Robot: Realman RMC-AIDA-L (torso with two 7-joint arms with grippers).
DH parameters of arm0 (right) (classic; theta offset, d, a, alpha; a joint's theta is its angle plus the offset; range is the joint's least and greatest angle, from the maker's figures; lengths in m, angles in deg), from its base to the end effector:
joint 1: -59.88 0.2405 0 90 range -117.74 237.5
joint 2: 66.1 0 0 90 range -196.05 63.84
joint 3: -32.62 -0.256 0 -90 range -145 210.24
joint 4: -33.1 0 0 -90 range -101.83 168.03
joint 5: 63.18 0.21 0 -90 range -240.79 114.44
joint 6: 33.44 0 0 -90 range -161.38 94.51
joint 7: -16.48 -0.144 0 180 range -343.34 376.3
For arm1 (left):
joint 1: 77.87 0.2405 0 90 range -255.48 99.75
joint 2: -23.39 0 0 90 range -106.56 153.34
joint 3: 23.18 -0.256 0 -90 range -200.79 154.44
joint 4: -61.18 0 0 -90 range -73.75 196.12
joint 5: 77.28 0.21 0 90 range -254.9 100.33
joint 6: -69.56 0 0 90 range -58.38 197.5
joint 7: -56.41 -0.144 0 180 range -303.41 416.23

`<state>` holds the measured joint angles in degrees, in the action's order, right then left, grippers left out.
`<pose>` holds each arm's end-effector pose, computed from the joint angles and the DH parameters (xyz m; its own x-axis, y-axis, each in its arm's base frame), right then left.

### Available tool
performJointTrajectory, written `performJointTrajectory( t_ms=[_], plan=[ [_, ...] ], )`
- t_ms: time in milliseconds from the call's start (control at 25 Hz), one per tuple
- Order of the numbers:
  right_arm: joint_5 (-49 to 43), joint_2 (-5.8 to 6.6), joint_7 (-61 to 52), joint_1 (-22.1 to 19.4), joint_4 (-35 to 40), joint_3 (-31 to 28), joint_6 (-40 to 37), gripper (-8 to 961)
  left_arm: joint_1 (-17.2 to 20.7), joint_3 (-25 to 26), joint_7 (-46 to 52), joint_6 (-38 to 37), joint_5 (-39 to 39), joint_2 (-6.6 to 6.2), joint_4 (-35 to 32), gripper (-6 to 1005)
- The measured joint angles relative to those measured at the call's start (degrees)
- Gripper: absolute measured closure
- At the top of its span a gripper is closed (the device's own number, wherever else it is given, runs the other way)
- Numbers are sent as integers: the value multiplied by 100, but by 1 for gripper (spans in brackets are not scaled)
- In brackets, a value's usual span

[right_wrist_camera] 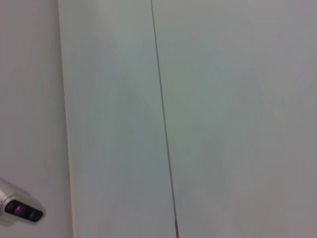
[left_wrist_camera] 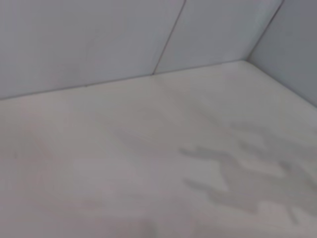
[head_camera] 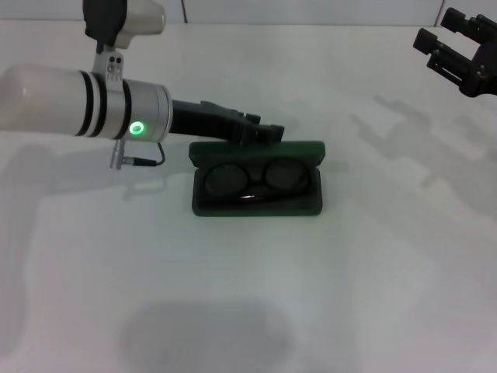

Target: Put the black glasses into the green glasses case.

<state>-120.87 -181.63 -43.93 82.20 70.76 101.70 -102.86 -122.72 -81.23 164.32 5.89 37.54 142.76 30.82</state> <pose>0.2454 0.3631 0.0339 0.6452 0.0112 -0.7639 -0.5254 -0.7194 -0.4544 -0.2048 0.4009 -0.0587 0.7119 0.6154 0.3385 0.6865 -0.7113 -0.1507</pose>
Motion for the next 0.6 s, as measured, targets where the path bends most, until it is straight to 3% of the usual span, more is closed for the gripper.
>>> performJointTrajectory(
  t_ms=[600],
  plan=[
    [-32, -5, 8, 123, -13, -50, 45, 369, 664, -202, -695, -96, -396, 63, 12, 430]
  ],
)
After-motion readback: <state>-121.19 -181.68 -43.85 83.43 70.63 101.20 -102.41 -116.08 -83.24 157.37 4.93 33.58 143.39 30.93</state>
